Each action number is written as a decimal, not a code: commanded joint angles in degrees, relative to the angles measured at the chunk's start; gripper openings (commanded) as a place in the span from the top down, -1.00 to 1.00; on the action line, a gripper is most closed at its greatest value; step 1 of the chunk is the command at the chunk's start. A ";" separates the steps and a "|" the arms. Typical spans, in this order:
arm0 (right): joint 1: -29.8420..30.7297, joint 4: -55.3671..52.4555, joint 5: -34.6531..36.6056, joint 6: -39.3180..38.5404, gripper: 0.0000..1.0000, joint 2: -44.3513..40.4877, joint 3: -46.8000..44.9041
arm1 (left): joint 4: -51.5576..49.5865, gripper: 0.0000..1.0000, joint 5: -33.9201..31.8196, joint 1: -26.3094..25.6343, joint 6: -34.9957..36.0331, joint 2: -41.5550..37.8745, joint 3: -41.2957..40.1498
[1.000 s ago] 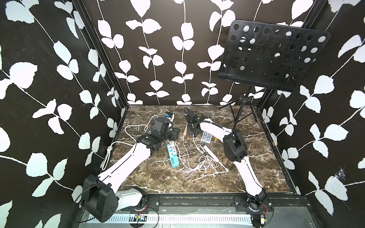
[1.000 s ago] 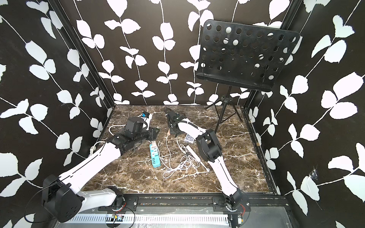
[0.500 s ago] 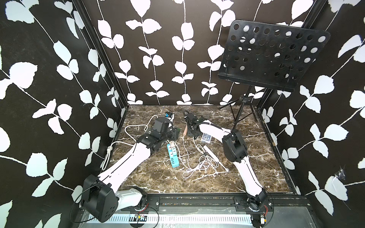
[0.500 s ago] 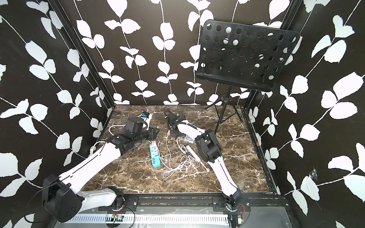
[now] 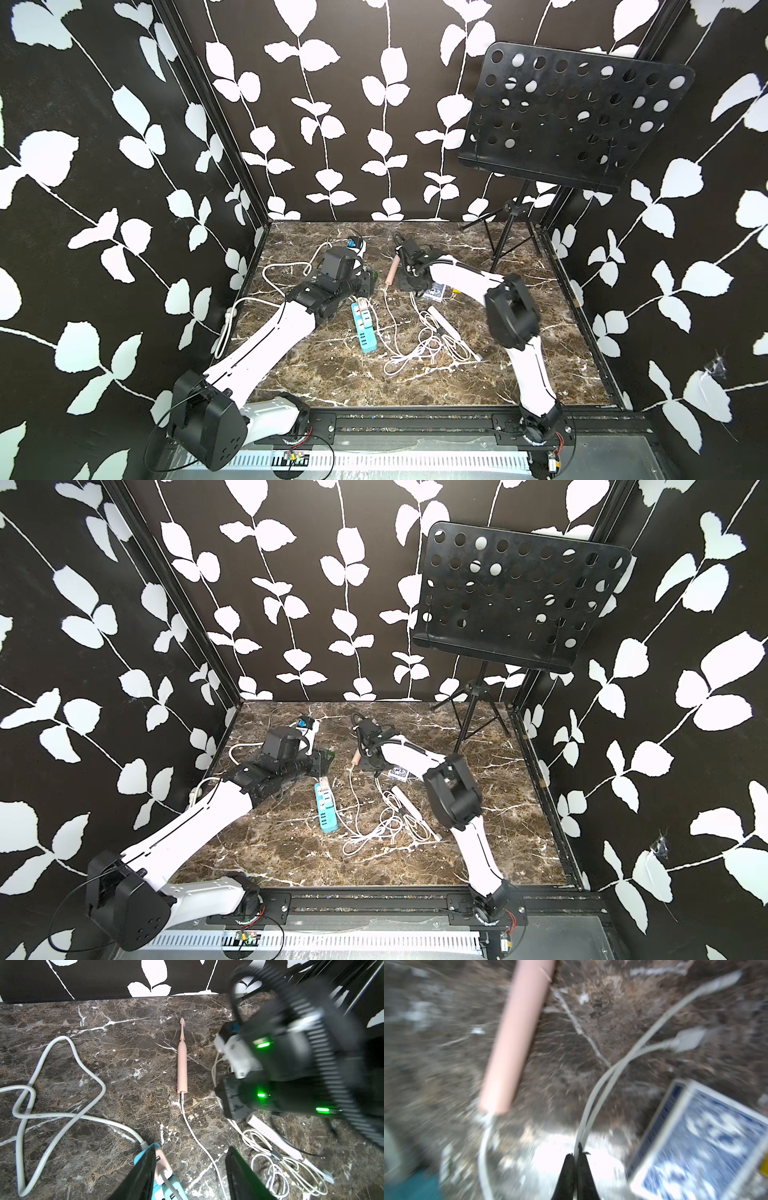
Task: Charge the electric toothbrush
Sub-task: Pick up the charging cable from the center of the board.
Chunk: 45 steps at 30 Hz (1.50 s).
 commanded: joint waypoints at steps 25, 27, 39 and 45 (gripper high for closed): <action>-11.42 8.00 -25.23 -6.76 1.00 -53.73 -31.17 | 14.96 -0.01 17.53 -10.70 -4.20 14.25 12.49; -11.57 5.12 -28.07 -9.69 1.00 -54.85 -29.07 | 15.86 -0.06 18.48 -10.68 -4.79 14.62 14.32; -11.74 6.38 -28.96 -17.36 1.00 -58.94 -32.39 | 8.53 -0.17 22.98 -12.91 -6.19 19.10 25.75; -11.81 3.76 -27.92 -18.31 1.00 -58.49 -32.53 | 8.41 -0.19 18.44 -13.78 5.00 17.71 22.67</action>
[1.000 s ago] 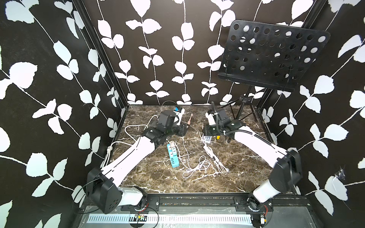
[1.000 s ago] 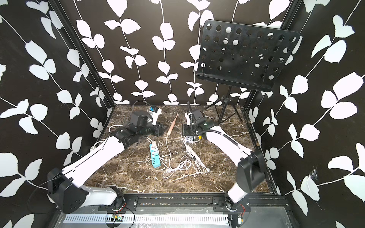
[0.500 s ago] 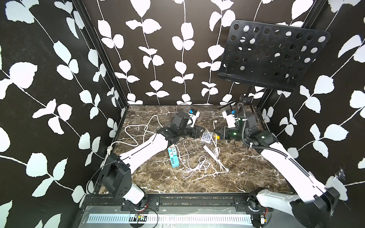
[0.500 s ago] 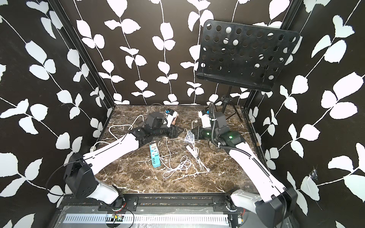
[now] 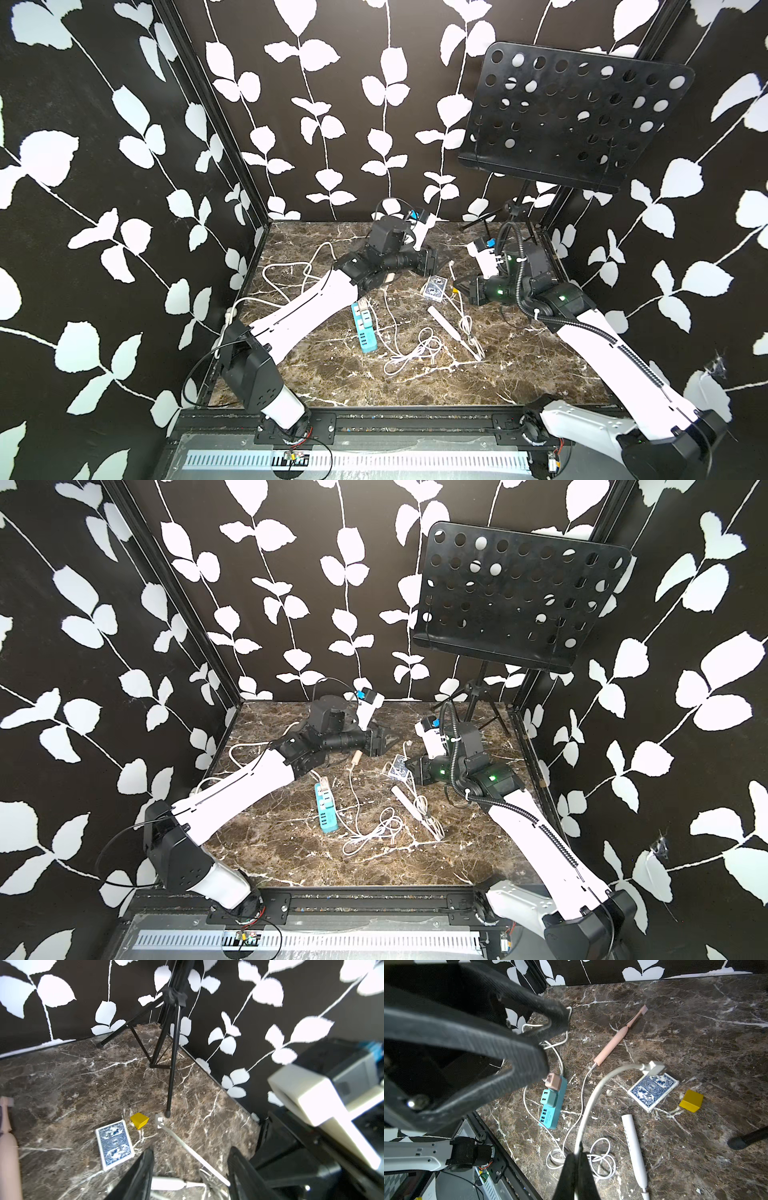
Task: Charge the electric toothbrush
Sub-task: Pick up the charging cable from the center of the board.
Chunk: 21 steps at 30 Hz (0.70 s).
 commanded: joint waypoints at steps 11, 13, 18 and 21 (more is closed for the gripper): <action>-0.24 -6.02 -8.09 -3.11 1.00 -3.10 4.36 | 10.72 -0.21 -6.89 -0.27 35.46 -6.18 -12.14; -0.72 -5.97 -9.04 -2.80 1.00 -3.75 4.79 | 13.26 -0.22 -6.19 -0.14 39.10 -6.85 -14.24; -3.78 -2.74 -16.05 3.43 1.00 -3.04 6.17 | 22.65 -0.26 -3.23 -0.14 45.62 -6.00 -17.83; -5.09 -1.01 -18.56 7.40 1.00 -1.93 7.08 | 25.53 -0.26 -2.63 -0.14 45.47 -3.41 -16.50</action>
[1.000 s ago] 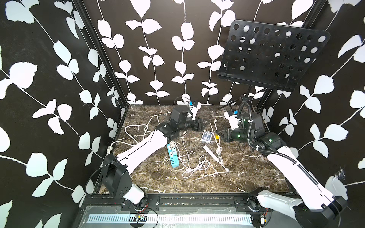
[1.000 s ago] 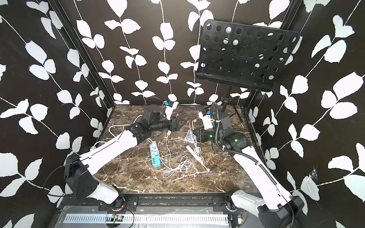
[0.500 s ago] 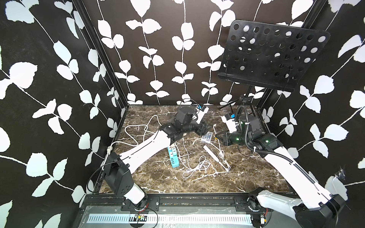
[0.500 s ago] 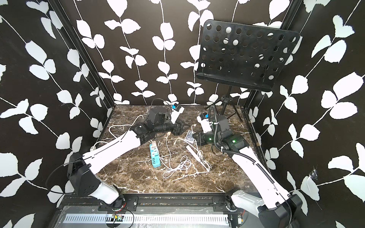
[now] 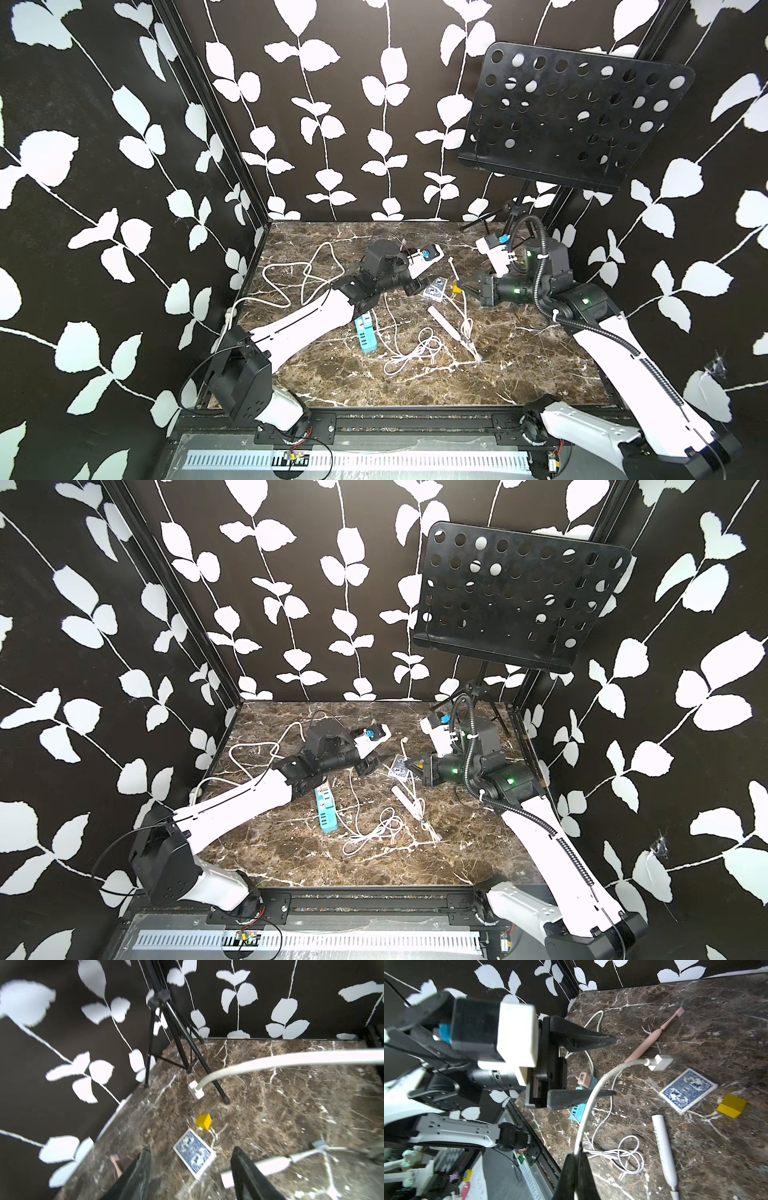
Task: Charge the electric toothbrush
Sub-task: Pick up the charging cable from the center of the board.
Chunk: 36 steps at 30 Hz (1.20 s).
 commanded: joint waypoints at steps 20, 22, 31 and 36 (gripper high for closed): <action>-3.13 14.58 -10.08 15.09 1.00 -0.09 -2.41 | 18.90 0.35 1.48 0.12 -1.83 6.09 -0.45; -3.58 14.78 -10.18 15.54 1.00 -0.19 -2.76 | 19.34 0.45 1.22 0.13 -2.30 5.59 -1.09; -6.71 11.99 -11.37 14.47 1.00 -0.32 -2.20 | 13.51 1.00 3.32 0.14 -2.84 4.68 -0.01; -7.38 11.68 -12.93 14.53 1.00 -0.17 -1.84 | 7.50 1.00 5.26 0.13 -4.28 5.73 4.15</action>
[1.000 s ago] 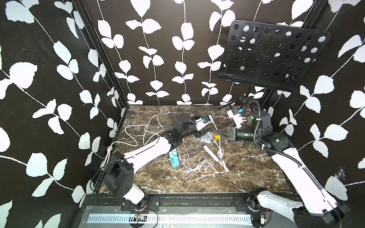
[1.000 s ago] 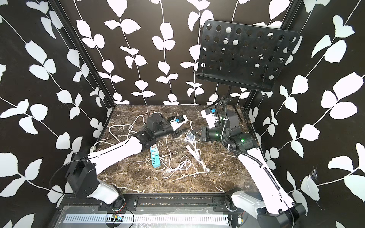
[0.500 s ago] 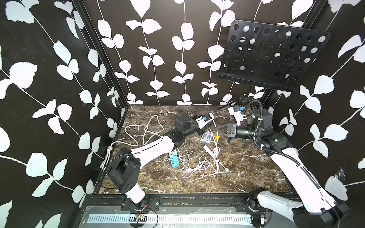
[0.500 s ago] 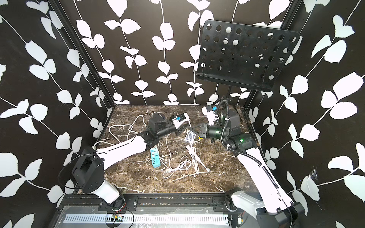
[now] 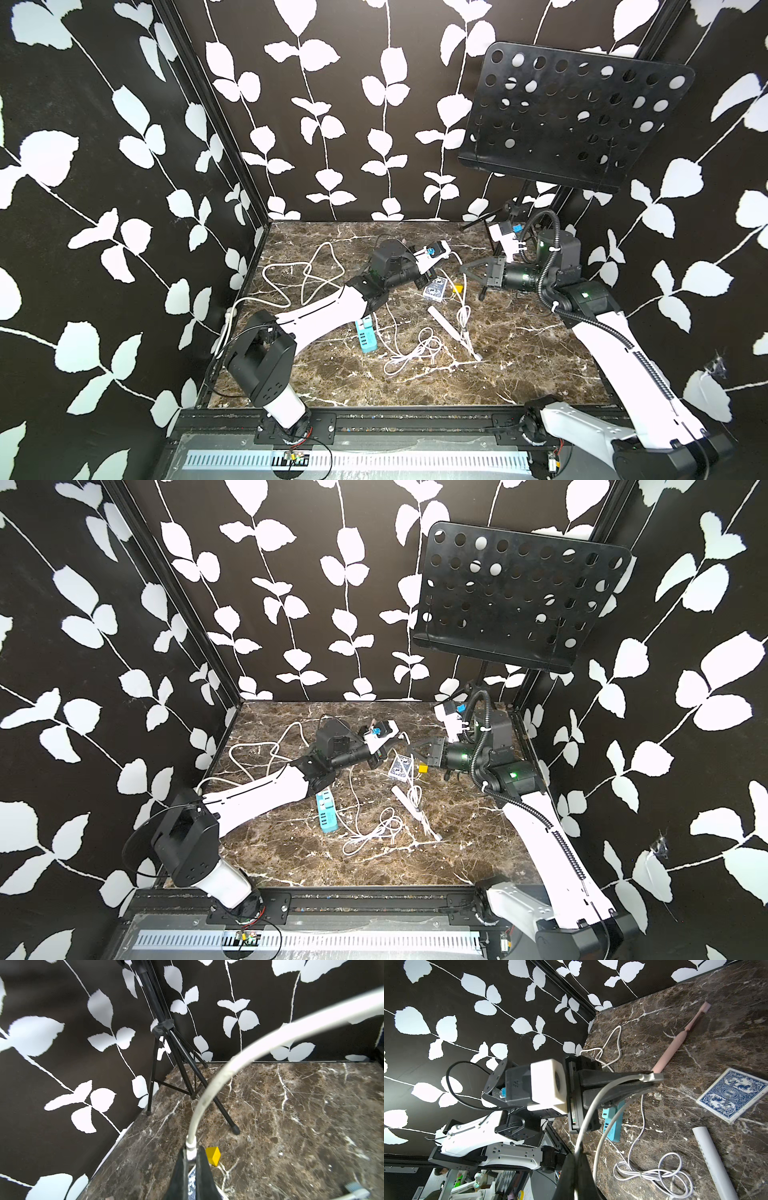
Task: Charge the electric toothbrush
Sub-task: Pick up the charging cable from the center of the board.
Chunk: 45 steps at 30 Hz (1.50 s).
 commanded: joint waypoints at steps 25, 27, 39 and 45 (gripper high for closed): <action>3.55 -4.28 33.23 -19.71 0.82 9.95 -6.12 | -37.87 1.00 22.03 0.08 -19.33 5.14 15.89; 3.55 -4.38 31.99 -18.10 0.73 8.13 -8.33 | -39.22 1.00 21.29 0.08 -19.29 6.28 15.91; 4.55 8.01 20.82 14.01 0.18 -5.96 -19.97 | -42.94 1.00 18.19 0.03 -15.74 6.74 14.75; 10.79 21.38 25.40 27.38 0.10 -0.54 -24.51 | -42.42 1.00 17.40 -0.09 -15.48 5.62 13.33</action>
